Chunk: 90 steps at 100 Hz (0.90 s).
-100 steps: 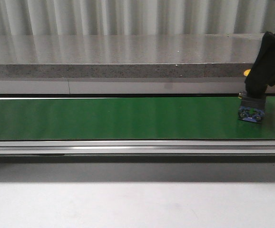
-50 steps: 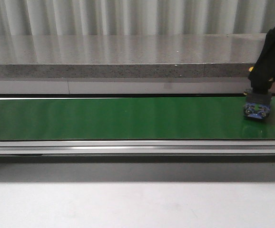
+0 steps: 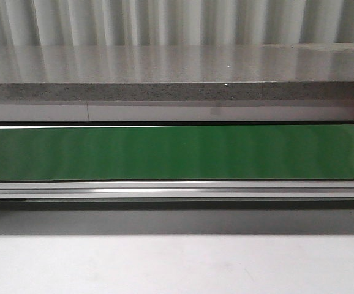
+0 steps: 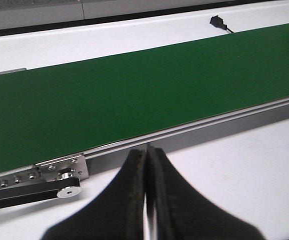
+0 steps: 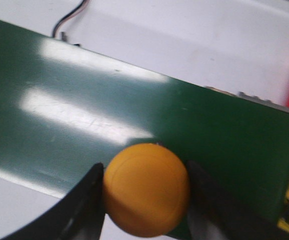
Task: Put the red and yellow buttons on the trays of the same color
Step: 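Lower the yellow button into the yellow tray and release it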
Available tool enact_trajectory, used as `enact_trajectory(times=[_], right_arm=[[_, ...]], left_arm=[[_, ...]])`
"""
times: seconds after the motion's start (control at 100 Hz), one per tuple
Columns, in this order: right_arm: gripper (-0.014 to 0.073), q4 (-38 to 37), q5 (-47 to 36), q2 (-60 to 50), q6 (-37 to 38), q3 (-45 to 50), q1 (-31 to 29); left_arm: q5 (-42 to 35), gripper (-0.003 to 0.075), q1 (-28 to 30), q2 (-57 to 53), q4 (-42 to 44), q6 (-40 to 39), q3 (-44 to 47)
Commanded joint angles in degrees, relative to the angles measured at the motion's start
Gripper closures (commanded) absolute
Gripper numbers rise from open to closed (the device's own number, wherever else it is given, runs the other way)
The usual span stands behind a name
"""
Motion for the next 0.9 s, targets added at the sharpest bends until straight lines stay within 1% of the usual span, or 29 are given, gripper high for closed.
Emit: enact_trajectory(times=[0.0,0.09,0.18,0.25,0.43,0.53,0.61,0.76,0.89], right_arm=[[0.0588,-5.35,-2.02,-3.6,7.46,-1.17,-0.21],[0.0588,-8.11,-2.17,-5.28,11.03,0.3,-0.56],[0.0588,-8.24,-2.29,-6.71,13.99,2.55,-2.71],[0.0588,-8.24,-2.59,-7.78,16.04,4.53,-5.58],[0.0588,-8.16,-3.44,-10.04,17.68,9.07,-14.94],[0.0588,-8.16,-5.41,-10.87,20.87,11.4,-19.86],[0.0588,-8.16,-6.81,-10.92,21.99,13.26,-23.47],[0.0588,-8.16,-9.28,-10.74,23.95,16.8,-28.14],[0.0588,-8.16,-14.75,-10.74,24.59,19.86,-30.95]], left_arm=[[-3.49,0.074,-0.57,0.36,-1.46,0.17,-1.47],[-3.49,0.074,-0.57,0.36,-1.46,0.17,-1.47],[-3.49,0.074,-0.57,0.36,-1.46,0.17,-1.47],[-3.49,0.074,-0.57,0.36,-1.46,0.17,-1.47],[-3.49,0.074,-0.57,0.36,-1.46,0.17,-1.47],[-3.49,0.074,-0.57,0.36,-1.46,0.17,-1.47],[-3.49,0.074,-0.57,0.36,-1.46,0.17,-1.47],[-3.49,0.074,-0.57,0.36,-1.46,0.17,-1.47],[-3.49,0.074,-0.57,0.36,-1.46,0.17,-1.47]])
